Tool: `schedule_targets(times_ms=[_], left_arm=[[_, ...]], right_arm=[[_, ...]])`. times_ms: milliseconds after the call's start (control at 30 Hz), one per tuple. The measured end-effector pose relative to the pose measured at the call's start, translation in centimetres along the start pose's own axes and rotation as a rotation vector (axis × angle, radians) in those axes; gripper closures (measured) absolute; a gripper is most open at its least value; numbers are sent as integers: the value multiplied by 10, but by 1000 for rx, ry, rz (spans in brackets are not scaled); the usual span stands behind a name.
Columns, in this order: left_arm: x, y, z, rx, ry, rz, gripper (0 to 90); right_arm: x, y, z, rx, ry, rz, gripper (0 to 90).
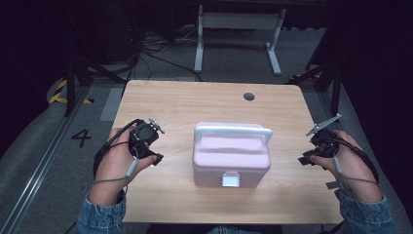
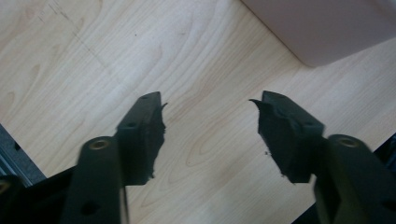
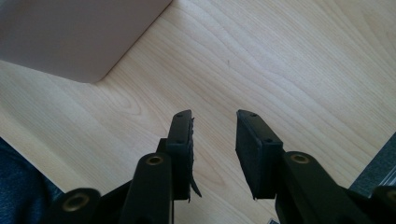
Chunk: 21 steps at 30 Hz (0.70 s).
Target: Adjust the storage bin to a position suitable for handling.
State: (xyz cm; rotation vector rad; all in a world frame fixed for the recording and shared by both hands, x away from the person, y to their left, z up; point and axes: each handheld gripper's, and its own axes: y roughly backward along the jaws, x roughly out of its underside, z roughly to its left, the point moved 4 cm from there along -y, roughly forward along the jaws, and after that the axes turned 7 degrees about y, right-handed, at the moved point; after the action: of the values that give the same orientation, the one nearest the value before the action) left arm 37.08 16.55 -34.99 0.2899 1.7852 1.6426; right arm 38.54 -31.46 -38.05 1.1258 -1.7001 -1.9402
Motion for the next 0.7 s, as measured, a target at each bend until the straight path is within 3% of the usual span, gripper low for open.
schedule_targets(times_ms=[133, 267, 367, 433, 467, 567, 600, 700], left_arm=[[-2, 4, -1, 26, -15, -36, 503], [-5, 6, -3, 38, -7, -57, 472], [-10, 9, -2, 72, 54, -101, 456], [-12, 11, -2, 74, 58, -122, 459], [-15, 13, -5, 87, 52, -148, 462], [-19, 15, -11, 123, 25, -166, 460], [-23, 15, -14, 131, 1, -181, 450], [-30, 15, -21, 144, -16, -221, 434]], right_arm=[[2, 0, 1, -12, 1, -8, 653], [3, 2, 2, -12, -2, -23, 630], [3, 2, 2, -5, -8, -33, 619], [4, 1, 2, -5, -10, -35, 610], [5, 0, 2, -9, -13, -37, 609], [7, 0, 2, -9, -20, -39, 608], [8, 0, 2, -6, -22, -40, 608], [11, 1, 2, -11, -32, -43, 607]])
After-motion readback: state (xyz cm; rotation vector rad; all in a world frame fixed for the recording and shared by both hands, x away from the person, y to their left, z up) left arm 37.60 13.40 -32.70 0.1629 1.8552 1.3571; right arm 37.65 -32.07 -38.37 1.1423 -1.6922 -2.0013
